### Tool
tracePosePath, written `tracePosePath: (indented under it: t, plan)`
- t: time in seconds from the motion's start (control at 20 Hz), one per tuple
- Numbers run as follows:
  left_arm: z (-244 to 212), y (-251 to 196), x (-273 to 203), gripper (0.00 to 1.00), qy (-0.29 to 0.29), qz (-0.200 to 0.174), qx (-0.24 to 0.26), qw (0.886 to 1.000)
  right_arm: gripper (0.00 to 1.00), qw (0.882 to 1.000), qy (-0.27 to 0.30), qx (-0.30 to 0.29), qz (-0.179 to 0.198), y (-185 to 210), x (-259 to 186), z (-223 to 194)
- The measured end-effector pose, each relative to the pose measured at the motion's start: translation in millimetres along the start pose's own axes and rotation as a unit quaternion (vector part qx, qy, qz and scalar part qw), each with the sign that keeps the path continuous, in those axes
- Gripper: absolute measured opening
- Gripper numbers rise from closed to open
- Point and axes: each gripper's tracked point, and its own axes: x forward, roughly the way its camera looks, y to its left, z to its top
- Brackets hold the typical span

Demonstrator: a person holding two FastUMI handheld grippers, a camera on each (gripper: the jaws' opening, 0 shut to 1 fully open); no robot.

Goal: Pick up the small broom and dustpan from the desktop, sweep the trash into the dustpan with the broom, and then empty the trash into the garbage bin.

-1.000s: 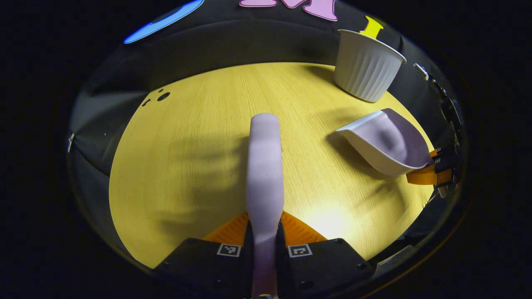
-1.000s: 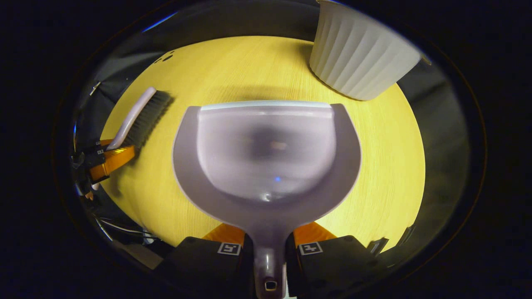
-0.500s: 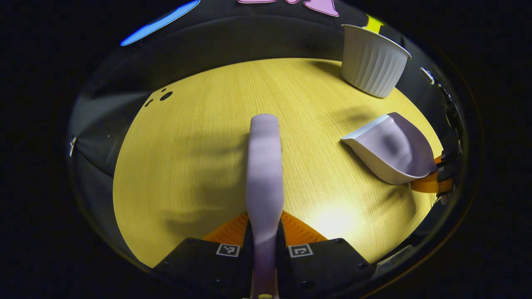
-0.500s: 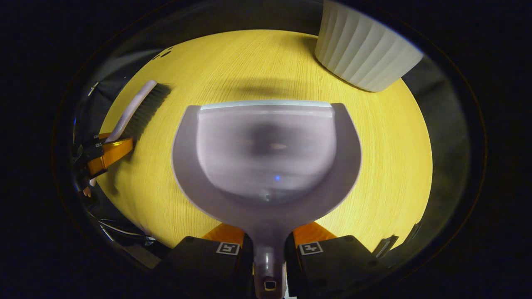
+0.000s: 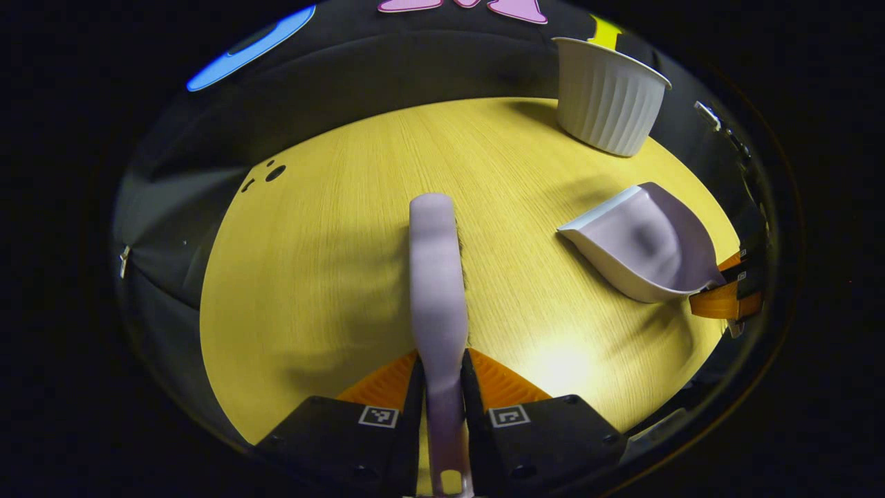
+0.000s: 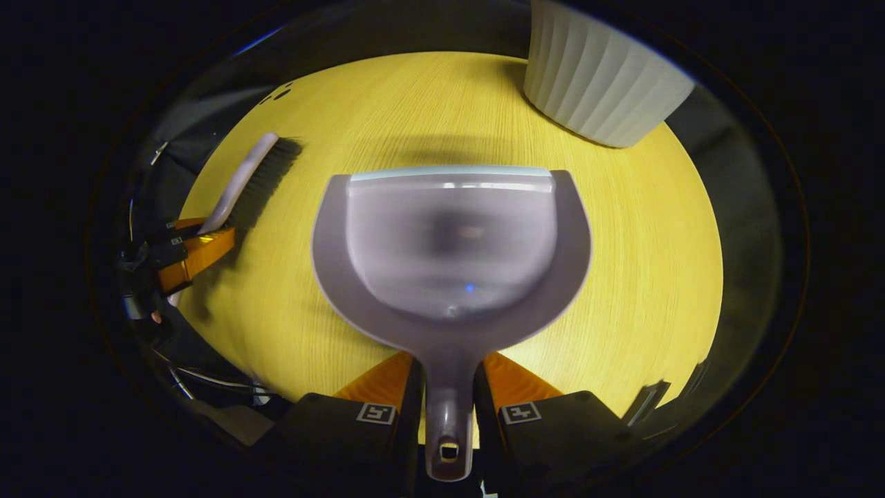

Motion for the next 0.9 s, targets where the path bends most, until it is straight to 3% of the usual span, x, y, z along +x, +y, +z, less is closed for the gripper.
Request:
tracePosePath:
  t: [0.25,0.45,0.65,0.9]
  plan:
    - [5,-3,-37,0.32,-0.025,-0.005,-0.012,1.000,0.37,0.999,-0.040,-0.007,0.017,4,-47,1]
    - [32,-4,-76,0.34,-0.073,-0.002,-0.025,0.997,0.36,0.993,-0.120,-0.012,0.013,9,-90,27]
    - [81,-8,-121,0.34,-0.166,-0.017,-0.050,0.985,0.36,0.973,-0.229,-0.015,0.003,16,-134,67]
    - [147,-9,-190,0.34,-0.298,-0.021,-0.061,0.952,0.36,0.939,-0.344,-0.016,0.006,19,-199,114]
